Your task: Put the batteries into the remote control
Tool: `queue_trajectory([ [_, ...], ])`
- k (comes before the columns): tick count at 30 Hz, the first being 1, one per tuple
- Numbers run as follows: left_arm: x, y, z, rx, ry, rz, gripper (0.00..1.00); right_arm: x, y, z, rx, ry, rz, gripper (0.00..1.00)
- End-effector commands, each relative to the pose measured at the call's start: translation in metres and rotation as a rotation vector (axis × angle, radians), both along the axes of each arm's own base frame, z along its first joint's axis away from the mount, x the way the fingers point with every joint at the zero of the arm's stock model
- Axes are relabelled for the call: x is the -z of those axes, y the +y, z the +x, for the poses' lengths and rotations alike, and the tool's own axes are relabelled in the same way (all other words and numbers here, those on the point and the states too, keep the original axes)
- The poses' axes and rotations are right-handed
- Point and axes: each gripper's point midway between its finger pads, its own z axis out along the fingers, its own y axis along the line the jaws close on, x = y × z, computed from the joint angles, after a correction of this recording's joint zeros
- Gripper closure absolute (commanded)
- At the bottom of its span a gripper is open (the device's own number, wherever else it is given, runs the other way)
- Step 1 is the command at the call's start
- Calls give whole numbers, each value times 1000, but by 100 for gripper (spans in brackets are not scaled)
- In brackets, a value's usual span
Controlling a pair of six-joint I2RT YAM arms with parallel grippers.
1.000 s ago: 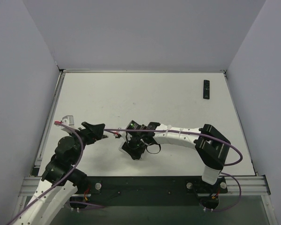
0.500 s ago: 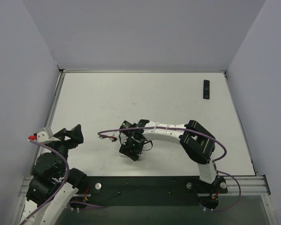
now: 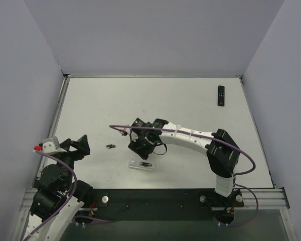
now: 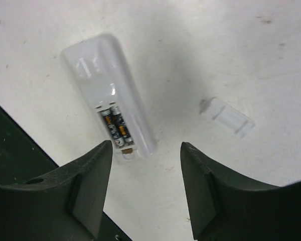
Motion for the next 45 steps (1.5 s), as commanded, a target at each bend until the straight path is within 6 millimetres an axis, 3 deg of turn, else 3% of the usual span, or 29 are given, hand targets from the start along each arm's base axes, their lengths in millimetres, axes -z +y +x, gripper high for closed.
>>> queue_trajectory([
  [1, -11, -2, 1, 16, -37, 10, 14, -15, -17, 37, 253, -58, 2, 51],
  [5, -12, -5, 1, 32, -40, 14, 14, -2, -18, 49, 368, -34, 20, 64],
  [15, -12, -9, 2, 53, -43, 20, 14, 26, -5, 53, 419, 29, 26, 75],
  [37, -11, -18, 6, 96, -37, 33, 14, 55, -32, 58, 471, -7, -90, 78],
  [42, -9, -21, 8, 108, -29, 37, 14, 59, -32, 54, 465, 7, -88, 87],
  [45, -9, -25, 9, 127, -28, 33, 14, 54, -30, 55, 461, 3, -68, 99],
])
